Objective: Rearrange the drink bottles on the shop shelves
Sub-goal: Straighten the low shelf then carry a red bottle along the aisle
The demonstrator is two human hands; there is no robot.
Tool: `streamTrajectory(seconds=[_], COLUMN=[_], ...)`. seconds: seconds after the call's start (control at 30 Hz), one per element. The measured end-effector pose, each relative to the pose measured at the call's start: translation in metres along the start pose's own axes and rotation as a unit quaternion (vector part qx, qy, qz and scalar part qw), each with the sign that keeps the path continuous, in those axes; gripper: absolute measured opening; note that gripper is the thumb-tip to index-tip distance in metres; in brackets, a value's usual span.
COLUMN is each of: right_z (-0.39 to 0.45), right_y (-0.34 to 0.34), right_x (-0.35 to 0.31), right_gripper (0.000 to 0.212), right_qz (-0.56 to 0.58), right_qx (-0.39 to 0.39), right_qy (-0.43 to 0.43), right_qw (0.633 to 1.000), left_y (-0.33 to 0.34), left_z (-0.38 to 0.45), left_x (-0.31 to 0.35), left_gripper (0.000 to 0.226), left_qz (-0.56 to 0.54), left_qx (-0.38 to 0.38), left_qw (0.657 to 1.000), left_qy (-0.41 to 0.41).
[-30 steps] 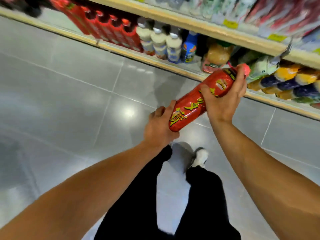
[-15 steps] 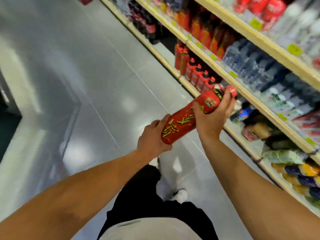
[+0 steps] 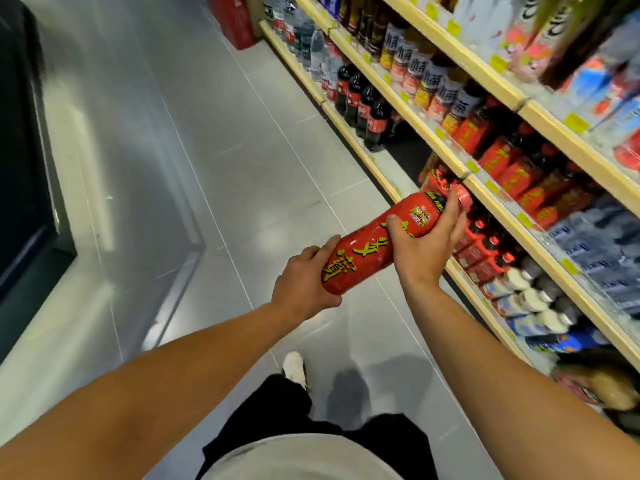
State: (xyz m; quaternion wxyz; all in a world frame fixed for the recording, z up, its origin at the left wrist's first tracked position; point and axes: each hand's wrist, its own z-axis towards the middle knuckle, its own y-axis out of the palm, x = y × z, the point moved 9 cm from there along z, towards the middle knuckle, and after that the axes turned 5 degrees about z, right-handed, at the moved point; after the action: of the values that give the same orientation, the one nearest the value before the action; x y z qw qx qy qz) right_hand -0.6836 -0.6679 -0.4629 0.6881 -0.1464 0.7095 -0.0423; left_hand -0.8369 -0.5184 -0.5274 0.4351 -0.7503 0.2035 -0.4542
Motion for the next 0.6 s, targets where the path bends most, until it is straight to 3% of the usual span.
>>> streamTrajectory(seconds=[0.23,0.6], right_z=[0.087,0.28], right_y=[0.089,0.162], right_x=[-0.042,-0.036], right_gripper=[0.095,0.093], right_qz=[-0.015,-0.011], right_qx=[0.04,0.131], right_qy=[-0.008,0.037], right_qw=[0.999,0.991], left_y=[-0.065,-0.09], left_z=[0.124,0.364], left_x=[-0.034,-0.034], left_gripper=[0.11,0.11], left_qz=[0.005,0.053], left_qx=[0.004,-0.052], left_qw=[0.999,0.993], left_qy=[0.041,0.092])
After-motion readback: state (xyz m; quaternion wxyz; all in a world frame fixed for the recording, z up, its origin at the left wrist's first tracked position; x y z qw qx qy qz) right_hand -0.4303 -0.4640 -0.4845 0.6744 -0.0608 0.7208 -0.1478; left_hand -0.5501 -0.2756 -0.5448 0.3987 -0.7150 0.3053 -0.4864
